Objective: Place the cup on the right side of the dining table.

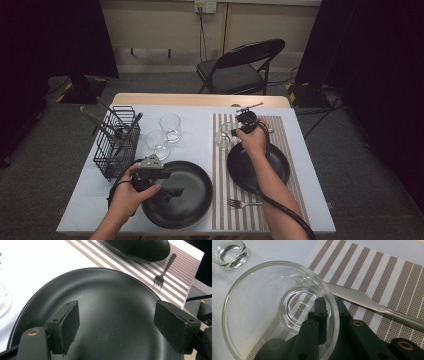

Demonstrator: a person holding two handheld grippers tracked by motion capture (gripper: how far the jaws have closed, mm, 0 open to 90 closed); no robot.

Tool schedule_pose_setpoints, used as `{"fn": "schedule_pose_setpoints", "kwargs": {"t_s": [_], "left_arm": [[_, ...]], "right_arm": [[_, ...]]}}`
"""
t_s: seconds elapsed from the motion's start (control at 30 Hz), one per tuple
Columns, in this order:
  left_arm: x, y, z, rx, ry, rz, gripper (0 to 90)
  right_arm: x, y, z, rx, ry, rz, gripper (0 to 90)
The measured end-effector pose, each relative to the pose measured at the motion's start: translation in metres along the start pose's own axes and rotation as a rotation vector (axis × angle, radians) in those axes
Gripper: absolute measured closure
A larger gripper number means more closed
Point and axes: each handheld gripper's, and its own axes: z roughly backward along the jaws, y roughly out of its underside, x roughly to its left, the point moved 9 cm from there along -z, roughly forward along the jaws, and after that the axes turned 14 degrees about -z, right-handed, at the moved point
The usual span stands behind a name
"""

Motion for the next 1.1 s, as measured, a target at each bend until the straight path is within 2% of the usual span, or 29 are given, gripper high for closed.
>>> {"fn": "schedule_pose_setpoints", "kwargs": {"t_s": [0.5,1.1], "left_arm": [[0.0,-0.0002,0.0002,-0.002,0.0,0.003,20.5],[0.0001,-0.0001,0.0009,-0.009,0.002,0.007,20.5]], "right_arm": [[-0.002,0.0021,-0.0025,0.009,0.023,0.006,83.9],[-0.0016,0.0004,-0.0041,-0.012,0.018,-0.004,82.9]]}}
